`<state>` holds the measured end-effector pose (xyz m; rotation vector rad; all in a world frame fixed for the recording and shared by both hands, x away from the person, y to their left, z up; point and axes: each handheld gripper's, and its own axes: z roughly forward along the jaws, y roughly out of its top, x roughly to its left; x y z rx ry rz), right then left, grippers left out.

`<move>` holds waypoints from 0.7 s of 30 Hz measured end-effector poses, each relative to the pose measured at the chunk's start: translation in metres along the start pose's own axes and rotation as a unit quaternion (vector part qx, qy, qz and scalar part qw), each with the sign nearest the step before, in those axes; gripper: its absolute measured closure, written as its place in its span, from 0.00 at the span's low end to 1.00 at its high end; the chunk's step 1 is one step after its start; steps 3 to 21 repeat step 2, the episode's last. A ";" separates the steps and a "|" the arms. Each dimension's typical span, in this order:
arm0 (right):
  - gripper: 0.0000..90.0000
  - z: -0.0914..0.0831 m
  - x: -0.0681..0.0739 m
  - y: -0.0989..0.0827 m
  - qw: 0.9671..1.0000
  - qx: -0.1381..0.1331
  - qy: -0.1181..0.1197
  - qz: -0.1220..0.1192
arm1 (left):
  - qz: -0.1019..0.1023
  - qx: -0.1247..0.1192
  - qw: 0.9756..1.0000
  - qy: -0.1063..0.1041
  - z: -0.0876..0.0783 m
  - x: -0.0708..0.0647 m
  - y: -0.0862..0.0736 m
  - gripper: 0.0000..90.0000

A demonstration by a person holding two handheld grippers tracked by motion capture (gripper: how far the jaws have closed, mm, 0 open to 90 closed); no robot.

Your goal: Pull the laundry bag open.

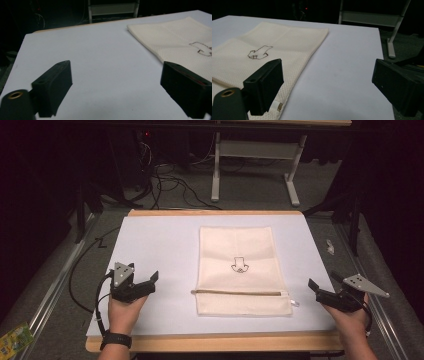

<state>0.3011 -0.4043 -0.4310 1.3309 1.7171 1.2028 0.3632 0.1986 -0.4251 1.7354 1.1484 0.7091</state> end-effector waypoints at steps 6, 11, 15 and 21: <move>0.12 0.003 0.001 0.000 1.000 0.000 0.004 -0.005 | 0.002 0.016 1.000 0.000 0.002 0.001 0.000 0.00; 0.12 0.003 0.001 0.000 1.000 0.000 0.004 -0.005 | 0.002 0.016 1.000 0.000 0.002 0.001 0.000 0.00; 0.12 0.003 0.001 0.000 1.000 0.000 0.004 -0.005 | 0.002 0.016 1.000 0.000 0.002 0.001 0.000 0.00; 0.12 0.003 0.001 0.000 1.000 0.000 0.004 -0.005 | 0.002 0.016 1.000 0.000 0.002 0.001 0.000 0.00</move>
